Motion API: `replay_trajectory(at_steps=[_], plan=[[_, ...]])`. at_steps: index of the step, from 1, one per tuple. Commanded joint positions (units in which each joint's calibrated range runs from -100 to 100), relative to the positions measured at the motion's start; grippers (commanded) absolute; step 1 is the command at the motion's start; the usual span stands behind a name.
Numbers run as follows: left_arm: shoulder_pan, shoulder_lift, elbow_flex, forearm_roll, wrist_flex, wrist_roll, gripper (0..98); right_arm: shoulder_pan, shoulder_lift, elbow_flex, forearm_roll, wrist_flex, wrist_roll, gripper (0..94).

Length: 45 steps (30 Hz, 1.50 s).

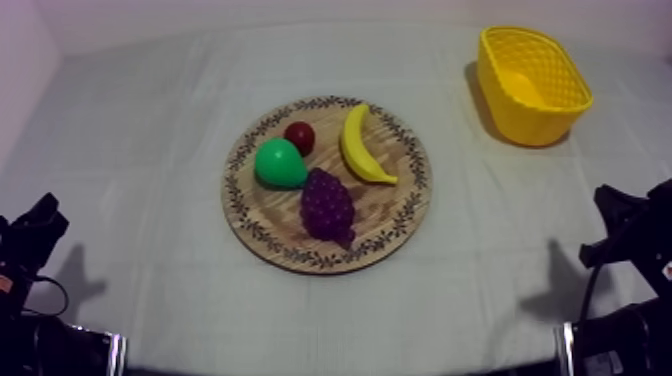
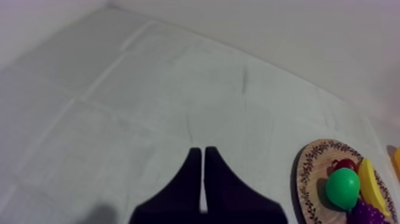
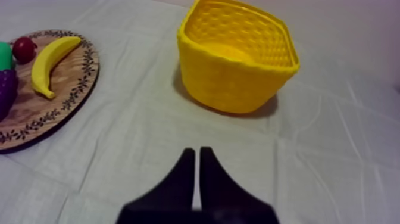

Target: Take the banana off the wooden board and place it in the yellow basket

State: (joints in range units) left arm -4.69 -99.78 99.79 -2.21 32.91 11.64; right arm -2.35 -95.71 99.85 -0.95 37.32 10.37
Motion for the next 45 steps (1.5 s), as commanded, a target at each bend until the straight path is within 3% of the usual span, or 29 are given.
replay_trajectory(at_steps=[1,19,32,45], plan=[[0.0,0.0,0.0,0.03,0.0,0.0,0.1,0.0,0.0,0.0,0.0,0.0,0.0,0.4],[0.0,0.0,0.0,0.03,0.0,0.0,0.1,0.2,1.8,-0.6,-0.2,-0.5,1.3,0.4],[0.0,0.0,0.0,0.03,0.0,0.0,0.1,-0.7,21.9,-20.3,-2.5,-0.5,3.3,0.4],[0.0,0.0,0.0,0.03,0.0,0.0,0.1,-7.1,40.2,-39.6,1.4,5.1,-2.1,0.5]])
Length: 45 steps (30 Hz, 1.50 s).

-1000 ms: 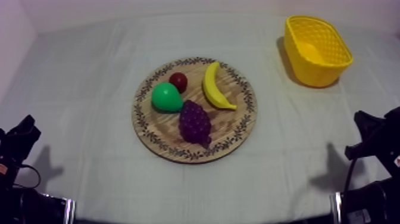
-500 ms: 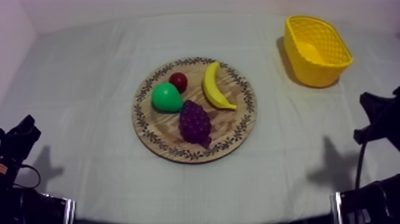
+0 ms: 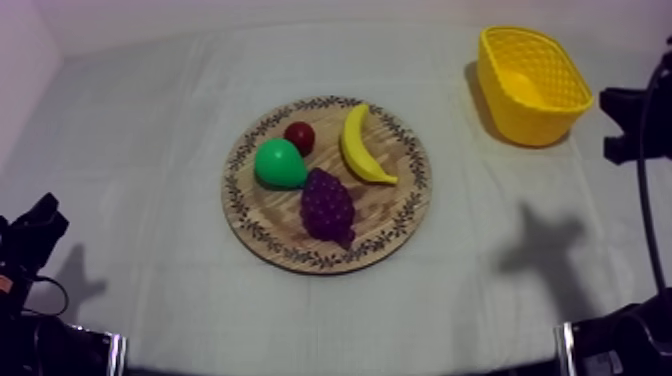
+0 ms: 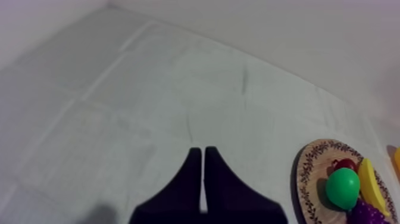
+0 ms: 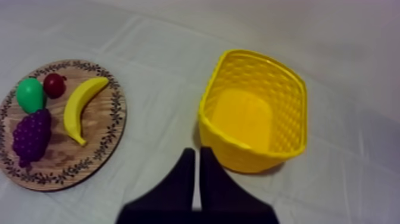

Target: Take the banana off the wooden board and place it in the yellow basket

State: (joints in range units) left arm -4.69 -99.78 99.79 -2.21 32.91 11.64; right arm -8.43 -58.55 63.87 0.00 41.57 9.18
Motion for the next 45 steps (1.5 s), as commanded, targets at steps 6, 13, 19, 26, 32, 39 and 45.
replay_trajectory(at_steps=[6,13,19,26,32,39,45], plan=[[0.0,0.0,0.0,0.03,0.0,0.0,0.1,-6.7,12.3,-14.1,3.5,6.9,-5.1,0.5],[0.0,0.0,0.0,0.03,0.0,0.0,0.1,-11.1,21.2,-27.0,5.5,13.7,-8.3,0.5],[0.0,0.0,0.0,0.03,0.0,0.0,0.1,-14.8,28.5,-35.4,8.3,18.9,-12.1,0.5],[0.0,0.0,0.0,0.03,0.0,0.0,0.1,-18.3,36.1,-42.5,10.6,22.4,-15.4,0.5],[0.0,0.0,0.0,0.03,0.0,0.0,0.1,-21.5,42.5,-47.9,12.4,26.4,-18.7,0.5],[0.0,0.0,0.0,0.03,0.0,0.0,0.1,-23.4,49.9,-53.8,14.3,31.5,-22.0,0.5],[0.0,0.0,0.0,0.03,0.0,0.0,0.1,-23.9,55.8,-58.3,15.5,35.1,-24.4,0.6]])
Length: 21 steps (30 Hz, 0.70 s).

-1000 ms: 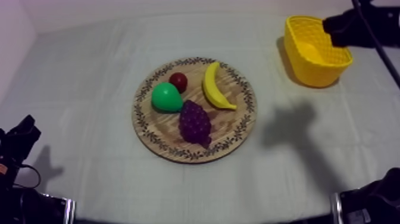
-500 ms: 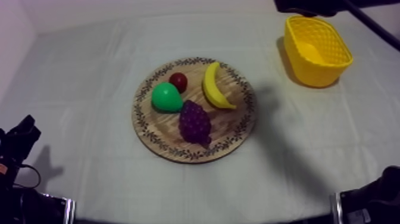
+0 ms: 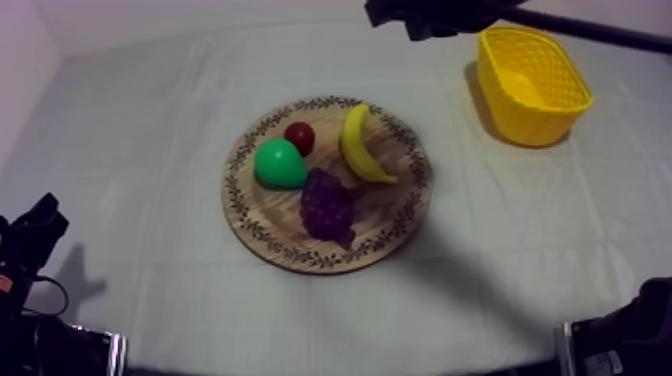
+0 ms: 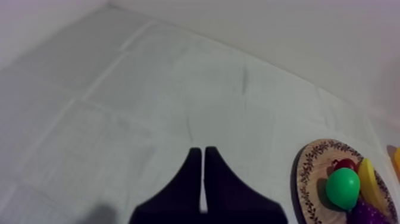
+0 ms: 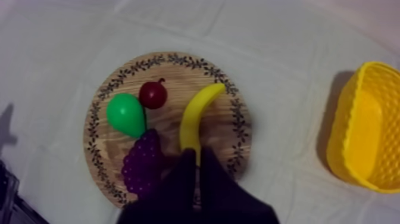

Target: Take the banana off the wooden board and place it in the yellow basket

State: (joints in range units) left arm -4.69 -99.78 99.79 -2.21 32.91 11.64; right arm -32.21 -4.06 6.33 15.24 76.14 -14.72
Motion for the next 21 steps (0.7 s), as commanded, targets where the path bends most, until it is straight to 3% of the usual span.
replay_trajectory(at_steps=[1,10,17,21], plan=[[0.0,0.0,0.0,0.03,0.0,0.0,0.1,-0.2,2.2,-1.5,0.3,1.1,-0.8,0.8],[0.0,0.0,0.0,0.03,0.0,0.0,0.1,-0.5,6.4,-4.3,-0.3,3.3,-1.4,10.2],[0.0,0.0,0.0,0.03,0.0,0.0,0.1,-0.1,7.4,-5.5,-2.5,4.3,-0.2,53.6],[0.0,0.0,0.0,0.03,0.0,0.0,0.1,0.5,8.0,-5.7,-4.1,4.7,0.3,64.4]])
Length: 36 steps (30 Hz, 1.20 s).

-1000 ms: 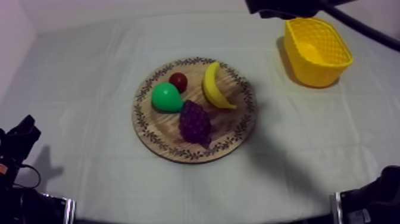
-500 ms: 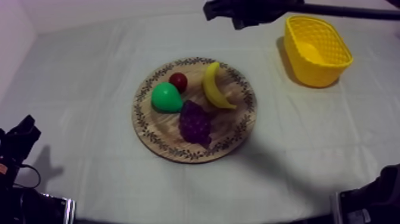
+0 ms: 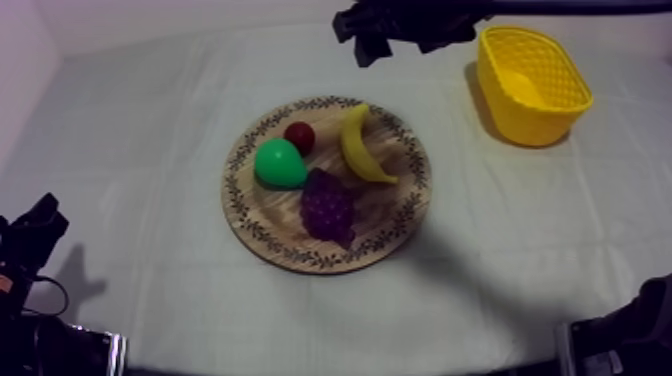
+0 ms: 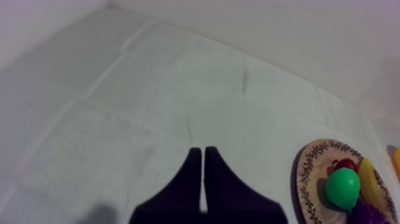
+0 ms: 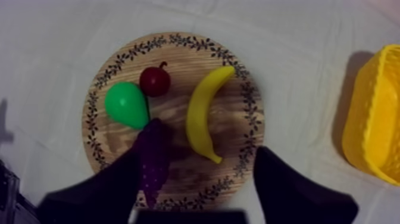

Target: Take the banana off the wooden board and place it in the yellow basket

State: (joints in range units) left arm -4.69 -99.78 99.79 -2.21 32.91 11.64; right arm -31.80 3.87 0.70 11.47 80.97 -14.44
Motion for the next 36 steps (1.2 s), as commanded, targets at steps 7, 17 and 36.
replay_trajectory(at_steps=[7,17,36], plan=[[0.0,0.0,0.0,0.03,0.0,0.0,0.1,0.3,1.5,0.3,-1.1,-0.1,0.4,68.1],[0.0,0.0,0.0,0.03,0.0,0.0,0.1,0.4,7.9,2.0,-1.8,-3.9,0.3,67.5],[0.0,0.0,0.0,0.03,0.0,0.0,0.1,1.8,29.8,-6.0,-5.5,-5.6,2.1,60.9]])
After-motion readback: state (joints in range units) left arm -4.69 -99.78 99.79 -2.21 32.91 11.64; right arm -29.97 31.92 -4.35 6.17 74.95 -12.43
